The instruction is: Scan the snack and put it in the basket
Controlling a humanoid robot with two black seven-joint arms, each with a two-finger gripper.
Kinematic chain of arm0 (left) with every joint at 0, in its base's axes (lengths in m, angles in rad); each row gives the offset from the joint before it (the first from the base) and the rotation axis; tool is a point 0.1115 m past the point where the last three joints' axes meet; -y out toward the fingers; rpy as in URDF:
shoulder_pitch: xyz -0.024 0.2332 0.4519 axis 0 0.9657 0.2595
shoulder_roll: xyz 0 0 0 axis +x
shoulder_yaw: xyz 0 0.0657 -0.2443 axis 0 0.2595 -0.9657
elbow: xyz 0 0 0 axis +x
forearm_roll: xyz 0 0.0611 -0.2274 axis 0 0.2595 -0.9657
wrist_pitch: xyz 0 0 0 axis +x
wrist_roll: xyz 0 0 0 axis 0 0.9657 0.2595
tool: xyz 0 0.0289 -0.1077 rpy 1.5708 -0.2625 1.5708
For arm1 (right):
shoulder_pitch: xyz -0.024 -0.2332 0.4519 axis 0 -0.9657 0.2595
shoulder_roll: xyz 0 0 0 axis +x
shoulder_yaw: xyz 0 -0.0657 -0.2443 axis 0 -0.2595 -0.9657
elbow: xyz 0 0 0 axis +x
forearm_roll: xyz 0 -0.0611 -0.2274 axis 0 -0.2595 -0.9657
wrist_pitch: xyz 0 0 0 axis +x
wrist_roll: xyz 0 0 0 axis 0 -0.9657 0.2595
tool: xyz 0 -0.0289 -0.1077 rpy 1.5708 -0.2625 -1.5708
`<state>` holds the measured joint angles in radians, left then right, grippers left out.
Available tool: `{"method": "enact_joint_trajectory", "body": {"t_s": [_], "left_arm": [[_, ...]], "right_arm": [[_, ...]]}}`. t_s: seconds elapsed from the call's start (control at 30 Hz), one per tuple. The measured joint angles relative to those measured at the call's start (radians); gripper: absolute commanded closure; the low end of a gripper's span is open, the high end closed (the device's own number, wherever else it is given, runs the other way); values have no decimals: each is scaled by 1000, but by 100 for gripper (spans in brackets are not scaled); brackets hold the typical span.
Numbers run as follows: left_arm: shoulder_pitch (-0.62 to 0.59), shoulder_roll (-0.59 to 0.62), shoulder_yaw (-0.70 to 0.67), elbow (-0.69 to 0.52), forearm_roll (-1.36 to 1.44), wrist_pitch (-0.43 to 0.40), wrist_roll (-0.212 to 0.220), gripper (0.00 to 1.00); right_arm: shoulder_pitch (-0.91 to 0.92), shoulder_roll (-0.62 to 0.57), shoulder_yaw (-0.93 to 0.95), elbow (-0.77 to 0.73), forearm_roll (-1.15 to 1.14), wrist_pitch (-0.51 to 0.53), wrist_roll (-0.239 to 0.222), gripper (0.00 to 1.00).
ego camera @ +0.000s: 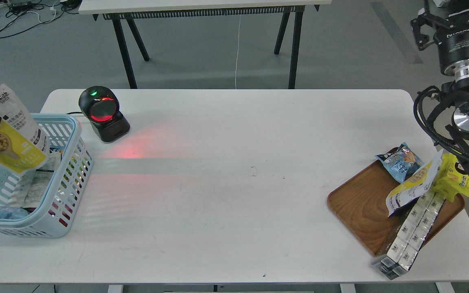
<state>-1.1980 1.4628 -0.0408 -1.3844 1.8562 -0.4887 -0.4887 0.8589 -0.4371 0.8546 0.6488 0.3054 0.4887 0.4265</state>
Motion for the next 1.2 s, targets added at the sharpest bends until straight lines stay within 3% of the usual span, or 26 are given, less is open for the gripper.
{"method": "enact_joint_trajectory", "body": {"t_s": [0.07, 0.13, 0.27, 0.33, 0.43, 0.47, 0.77, 0.93, 1.2], "left_arm": [[0, -3, -1, -1, 0, 0, 0, 90], [0, -8, -5, -1, -3, 0, 0, 80], [-7, -12, -15, 2, -63, 0, 0, 48], [-16, -12, -31, 7, -129, 0, 0, 39], [-20, -12, -88, 33, -262, 0, 0, 9], [-20, -13, -109, 50, -315, 0, 0, 3], [-24, -211, -192, 246, -736, 0, 0, 0], [-24, -371, -282, 401, -900, 0, 0, 0], [-9, -633, -297, 648, -1314, 0, 0, 0]], "right_arm": [[0, -1, 0, 0, 0, 0, 0, 1], [0, -1, 0, 0, 0, 0, 0, 1], [-1, -2, -3, 0, 0, 0, 0, 1], [-1, -4, -4, 0, 0, 0, 0, 1], [-1, -7, -5, 0, 0, 0, 0, 1], [-1, -8, -5, 0, 0, 0, 0, 1], [0, -15, -4, 0, -4, 0, 3, 1], [3, -35, 1, 0, -5, 0, 4, 1], [8, -47, 0, -18, -5, 0, -8, 1]]}}
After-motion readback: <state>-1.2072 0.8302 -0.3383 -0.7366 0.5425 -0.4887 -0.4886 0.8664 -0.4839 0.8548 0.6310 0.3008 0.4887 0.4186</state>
